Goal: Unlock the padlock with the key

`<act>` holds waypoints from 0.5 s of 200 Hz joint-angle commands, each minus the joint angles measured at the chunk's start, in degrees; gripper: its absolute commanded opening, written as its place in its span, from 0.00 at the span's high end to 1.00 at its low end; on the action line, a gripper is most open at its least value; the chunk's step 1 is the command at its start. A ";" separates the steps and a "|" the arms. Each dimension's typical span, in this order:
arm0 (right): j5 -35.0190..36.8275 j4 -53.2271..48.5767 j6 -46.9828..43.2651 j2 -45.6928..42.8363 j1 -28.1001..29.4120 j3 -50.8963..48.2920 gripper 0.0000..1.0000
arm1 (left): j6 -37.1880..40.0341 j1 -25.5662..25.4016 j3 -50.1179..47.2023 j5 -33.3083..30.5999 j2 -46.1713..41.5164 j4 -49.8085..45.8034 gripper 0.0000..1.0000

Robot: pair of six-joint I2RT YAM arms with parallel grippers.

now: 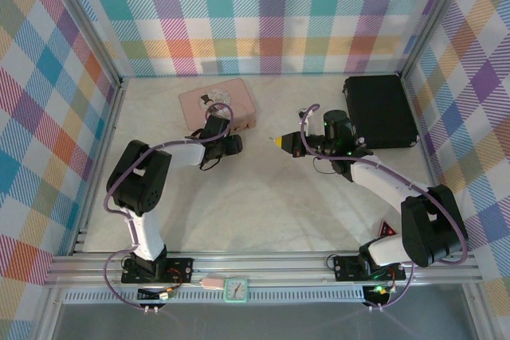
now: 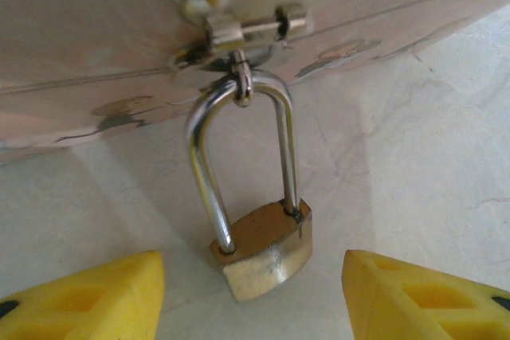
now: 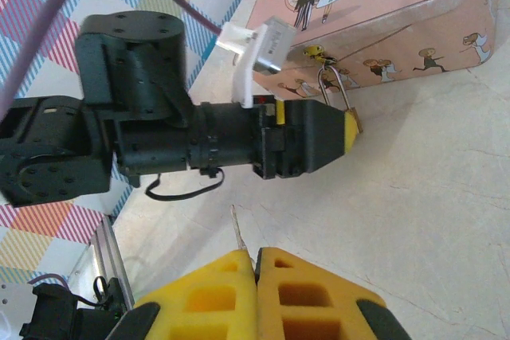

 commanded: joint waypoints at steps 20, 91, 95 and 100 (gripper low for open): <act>0.19 0.44 -0.75 -2.44 0.25 -0.13 1.00 | -1.94 0.30 2.63 0.82 3.53 4.66 0.47; 0.43 0.54 -0.64 -2.85 0.25 -0.49 1.00 | -2.55 0.23 2.08 0.42 5.69 7.12 0.85; 0.43 0.59 -0.62 -2.84 0.25 -0.62 1.00 | -2.57 0.21 1.90 0.51 5.66 7.27 0.86; 0.43 0.69 -0.55 -2.77 0.29 -0.57 1.00 | -2.71 0.21 1.73 0.59 5.49 7.36 0.87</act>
